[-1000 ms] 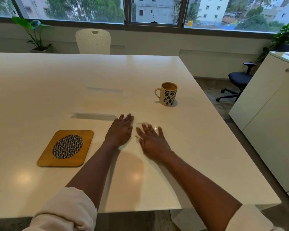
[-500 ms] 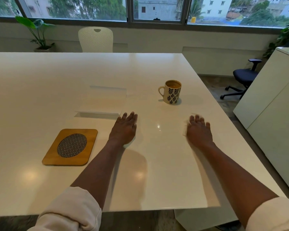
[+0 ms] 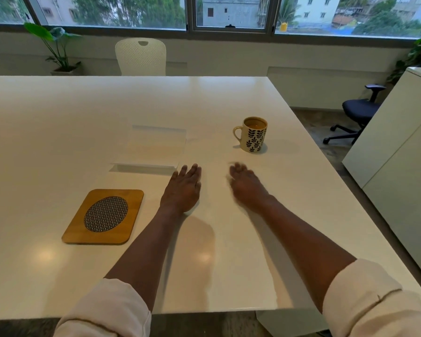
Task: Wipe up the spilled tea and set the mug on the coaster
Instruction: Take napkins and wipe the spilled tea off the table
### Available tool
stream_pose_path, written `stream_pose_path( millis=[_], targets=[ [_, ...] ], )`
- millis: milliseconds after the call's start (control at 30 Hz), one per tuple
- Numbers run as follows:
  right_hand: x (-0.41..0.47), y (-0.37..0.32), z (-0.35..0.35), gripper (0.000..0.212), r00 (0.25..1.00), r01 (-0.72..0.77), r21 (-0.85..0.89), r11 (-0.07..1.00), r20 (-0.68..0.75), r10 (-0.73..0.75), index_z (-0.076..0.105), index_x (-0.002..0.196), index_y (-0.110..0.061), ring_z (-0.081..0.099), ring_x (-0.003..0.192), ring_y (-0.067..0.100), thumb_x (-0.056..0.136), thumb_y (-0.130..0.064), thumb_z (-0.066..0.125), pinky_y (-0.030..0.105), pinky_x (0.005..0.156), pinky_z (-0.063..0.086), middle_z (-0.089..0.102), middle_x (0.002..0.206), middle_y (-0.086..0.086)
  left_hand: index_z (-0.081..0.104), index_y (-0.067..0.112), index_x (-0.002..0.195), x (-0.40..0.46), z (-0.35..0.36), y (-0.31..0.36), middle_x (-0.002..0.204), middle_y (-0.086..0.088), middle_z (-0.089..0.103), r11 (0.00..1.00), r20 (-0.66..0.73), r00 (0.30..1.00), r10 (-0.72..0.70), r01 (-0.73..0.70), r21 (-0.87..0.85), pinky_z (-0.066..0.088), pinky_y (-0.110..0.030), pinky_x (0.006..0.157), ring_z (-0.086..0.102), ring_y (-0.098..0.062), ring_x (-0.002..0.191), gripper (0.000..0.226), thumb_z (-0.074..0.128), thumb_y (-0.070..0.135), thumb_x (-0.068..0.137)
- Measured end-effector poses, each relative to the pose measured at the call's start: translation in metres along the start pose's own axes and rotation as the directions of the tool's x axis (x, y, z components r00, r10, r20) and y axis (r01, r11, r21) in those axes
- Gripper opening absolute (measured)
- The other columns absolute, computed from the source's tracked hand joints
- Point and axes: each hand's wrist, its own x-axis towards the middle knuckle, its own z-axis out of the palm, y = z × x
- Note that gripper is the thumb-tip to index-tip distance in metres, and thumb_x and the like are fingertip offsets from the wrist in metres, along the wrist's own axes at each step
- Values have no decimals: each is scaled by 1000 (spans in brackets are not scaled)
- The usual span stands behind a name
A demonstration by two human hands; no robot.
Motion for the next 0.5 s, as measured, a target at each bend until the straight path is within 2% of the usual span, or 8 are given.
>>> stream_pose_path(
  millis=[100, 200, 267, 333, 400, 500],
  targets=[
    [-15, -24, 4, 52, 991, 135, 61, 989, -32, -134, 21, 153, -2, 13, 151, 30, 105, -18, 31, 41, 120, 15, 17, 161, 19, 16, 17, 157, 1, 1, -2, 165, 2, 14, 1000, 1, 1000, -1, 1, -6, 11, -42, 122, 11, -23, 152, 54, 26, 26, 104],
    [-39, -28, 5, 51, 979, 198, 164, 966, -78, -188, 25, 154, -12, 13, 151, 20, 105, -20, 36, 32, 121, 11, 20, 162, 8, 18, 17, 156, 1, 1, -2, 165, 2, 15, 1000, -9, 1000, 4, -4, -11, 12, -42, 122, 12, -23, 152, 54, 26, 27, 104],
    [-55, -29, 3, 48, 971, 228, 182, 956, -110, -211, 33, 151, -13, 20, 150, 18, 104, -18, 39, 33, 122, 18, 29, 159, 5, 18, 18, 156, 1, 2, -2, 165, 2, 16, 1000, -11, 1000, 4, -5, -9, 12, -42, 122, 12, -23, 152, 54, 25, 28, 104],
    [-69, -29, 0, 44, 964, 244, 165, 956, -150, -220, 47, 145, -15, 34, 144, 19, 101, -15, 44, 35, 116, 32, 44, 151, 4, 17, 18, 156, 0, 3, -3, 165, 2, 15, 1000, -11, 1000, 5, -5, -6, 11, -42, 122, 12, -23, 152, 54, 25, 28, 104],
    [-82, -27, -6, 38, 966, 214, 189, 959, -186, -179, 62, 130, -21, 52, 128, 21, 95, -15, 49, 37, 102, 45, 61, 135, 2, 17, 18, 156, 1, 2, -3, 165, 2, 15, 1000, -6, 1000, 2, -2, -8, 11, -41, 122, 12, -23, 152, 54, 25, 28, 104],
    [-88, -17, -24, 30, 984, 145, 388, 910, -149, -94, 72, 110, -26, 66, 99, 12, 91, -11, 54, 29, 86, 52, 74, 110, -3, 18, 18, 156, 1, 2, -3, 165, 2, 16, 1000, -13, 1000, -3, 3, -6, 12, -42, 122, 13, -23, 152, 54, 26, 27, 104]
  ],
)
